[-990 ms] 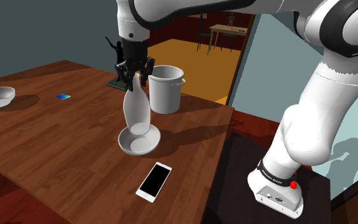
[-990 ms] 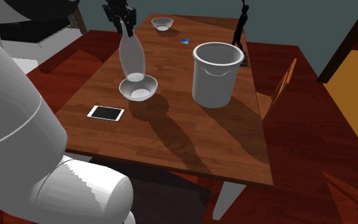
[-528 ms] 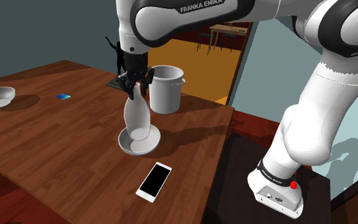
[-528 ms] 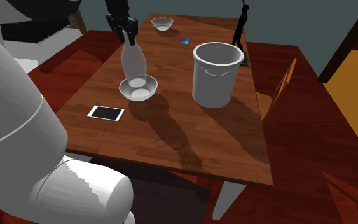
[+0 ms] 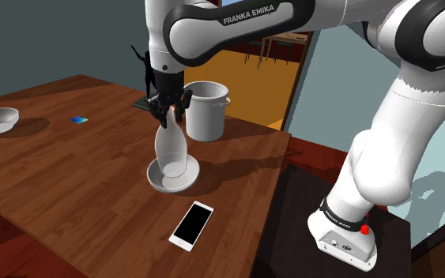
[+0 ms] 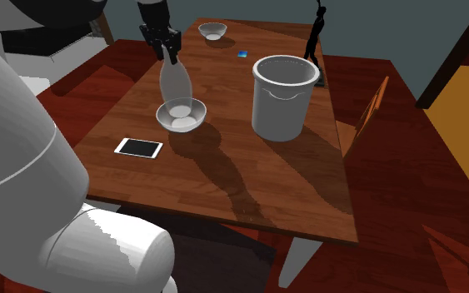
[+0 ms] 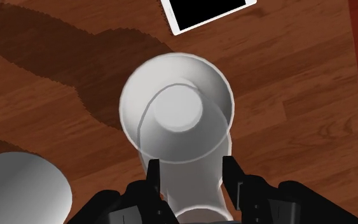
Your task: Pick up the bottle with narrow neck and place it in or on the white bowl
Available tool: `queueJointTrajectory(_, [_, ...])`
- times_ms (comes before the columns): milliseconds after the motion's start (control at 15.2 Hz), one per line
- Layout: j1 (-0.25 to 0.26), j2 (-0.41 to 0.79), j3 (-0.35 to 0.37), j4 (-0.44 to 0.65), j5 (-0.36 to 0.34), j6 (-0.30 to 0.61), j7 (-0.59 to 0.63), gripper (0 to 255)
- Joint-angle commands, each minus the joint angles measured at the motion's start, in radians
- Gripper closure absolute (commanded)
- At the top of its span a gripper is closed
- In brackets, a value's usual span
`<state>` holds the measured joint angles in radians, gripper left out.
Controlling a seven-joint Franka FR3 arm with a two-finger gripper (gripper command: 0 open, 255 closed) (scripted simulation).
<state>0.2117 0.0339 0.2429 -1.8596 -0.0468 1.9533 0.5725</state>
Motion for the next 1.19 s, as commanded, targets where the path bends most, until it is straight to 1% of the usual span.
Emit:
queueJointTrajectory(0, [0.000, 0.000, 0.000, 0.000, 0.000, 0.000, 0.000, 255])
queueJointTrajectory(66, [0.000, 0.000, 0.000, 0.000, 0.000, 0.000, 0.000, 0])
queueJointTrajectory(396, [0.000, 0.000, 0.000, 0.000, 0.000, 0.000, 0.000, 0])
queueJointTrajectory(660, [0.001, -0.018, 0.001, 0.106, 0.006, -0.123, -0.004, 0])
queueJointTrajectory(1122, [0.001, -0.018, 0.001, 0.106, 0.006, -0.123, -0.004, 0])
